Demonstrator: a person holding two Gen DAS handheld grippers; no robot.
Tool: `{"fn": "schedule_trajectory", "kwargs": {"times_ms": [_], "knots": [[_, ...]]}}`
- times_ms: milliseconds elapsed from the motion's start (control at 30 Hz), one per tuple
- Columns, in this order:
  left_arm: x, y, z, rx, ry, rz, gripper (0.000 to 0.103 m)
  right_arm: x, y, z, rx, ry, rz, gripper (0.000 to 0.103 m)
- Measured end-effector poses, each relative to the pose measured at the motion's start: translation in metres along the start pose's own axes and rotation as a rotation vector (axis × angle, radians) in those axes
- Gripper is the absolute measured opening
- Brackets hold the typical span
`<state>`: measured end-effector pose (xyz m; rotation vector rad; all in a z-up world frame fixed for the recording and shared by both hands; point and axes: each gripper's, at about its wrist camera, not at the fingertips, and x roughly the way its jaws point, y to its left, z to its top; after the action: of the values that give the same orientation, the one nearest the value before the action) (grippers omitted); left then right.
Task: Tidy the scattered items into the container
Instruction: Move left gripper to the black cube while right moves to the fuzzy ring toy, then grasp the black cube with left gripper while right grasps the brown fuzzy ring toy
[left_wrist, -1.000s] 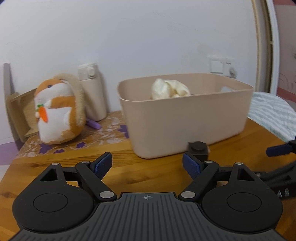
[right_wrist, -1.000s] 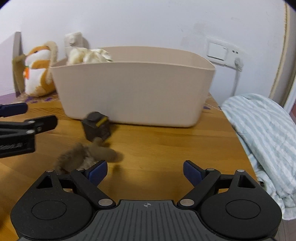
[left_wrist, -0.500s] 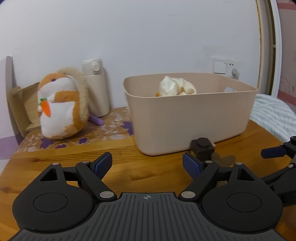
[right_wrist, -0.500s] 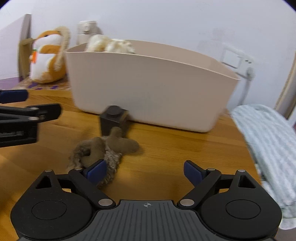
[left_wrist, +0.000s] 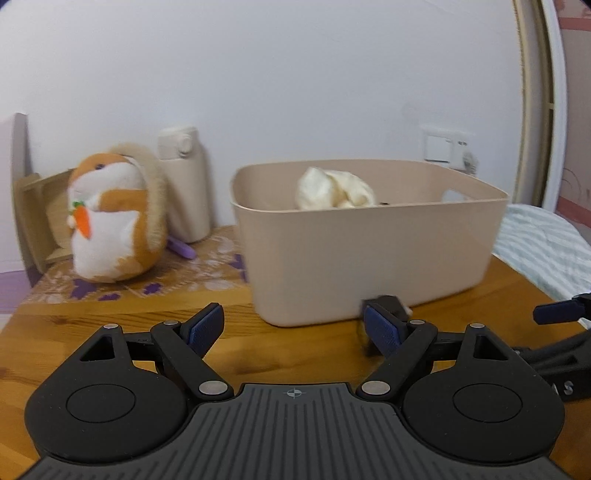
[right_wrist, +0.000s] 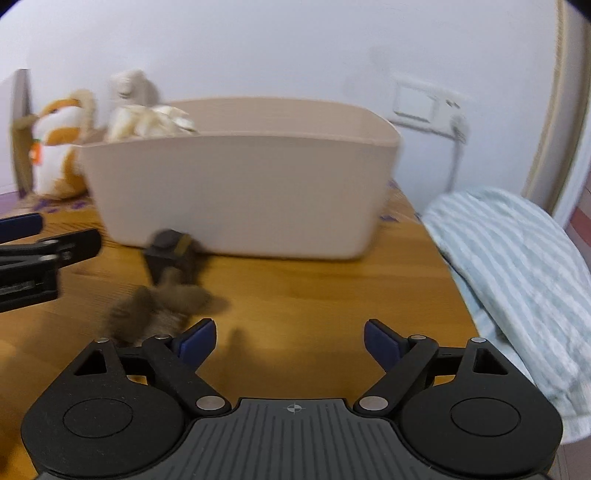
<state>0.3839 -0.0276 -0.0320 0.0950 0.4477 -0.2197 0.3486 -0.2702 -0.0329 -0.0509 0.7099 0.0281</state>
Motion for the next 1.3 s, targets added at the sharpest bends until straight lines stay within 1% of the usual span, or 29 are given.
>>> {"fn": "schedule_trajectory", "kwargs": {"times_ms": [67,167,300,433,533,600,800,967,1033,1300], "knots": [[-0.001,0.006,0.001,-0.014,0.004,0.018,0.085,0.0,0.011,0.003,-0.014,-0.015,0.033,0.09],[-0.001,0.016,0.0,-0.046,0.021,0.024,0.085,0.005,0.028,0.009,-0.032,-0.031,0.067,0.09],[-0.002,0.022,-0.002,-0.058,0.032,0.019,0.085,0.021,0.044,0.017,-0.053,-0.017,0.085,0.09],[-0.003,0.019,-0.004,-0.04,0.028,-0.001,0.085,0.037,0.056,0.012,-0.117,0.033,0.009,0.089],[-0.003,0.014,-0.004,-0.025,0.025,-0.028,0.085,0.041,0.047,0.007,-0.095,0.053,-0.012,0.09],[-0.001,0.009,-0.004,-0.017,0.027,-0.053,0.085,0.041,0.034,0.006,-0.061,0.059,-0.027,0.09],[0.006,-0.012,-0.005,0.016,0.044,-0.133,0.085,0.038,-0.002,0.002,-0.019,0.066,-0.093,0.09],[0.018,-0.031,-0.007,0.002,0.07,-0.159,0.085,0.037,-0.027,-0.001,0.02,0.072,-0.125,0.09],[0.023,-0.039,-0.006,-0.004,0.079,-0.156,0.085,0.036,-0.034,-0.001,0.019,0.072,-0.138,0.09],[0.056,-0.057,-0.005,-0.016,0.13,-0.071,0.085,0.035,-0.047,-0.003,0.039,0.071,-0.138,0.094]]}}
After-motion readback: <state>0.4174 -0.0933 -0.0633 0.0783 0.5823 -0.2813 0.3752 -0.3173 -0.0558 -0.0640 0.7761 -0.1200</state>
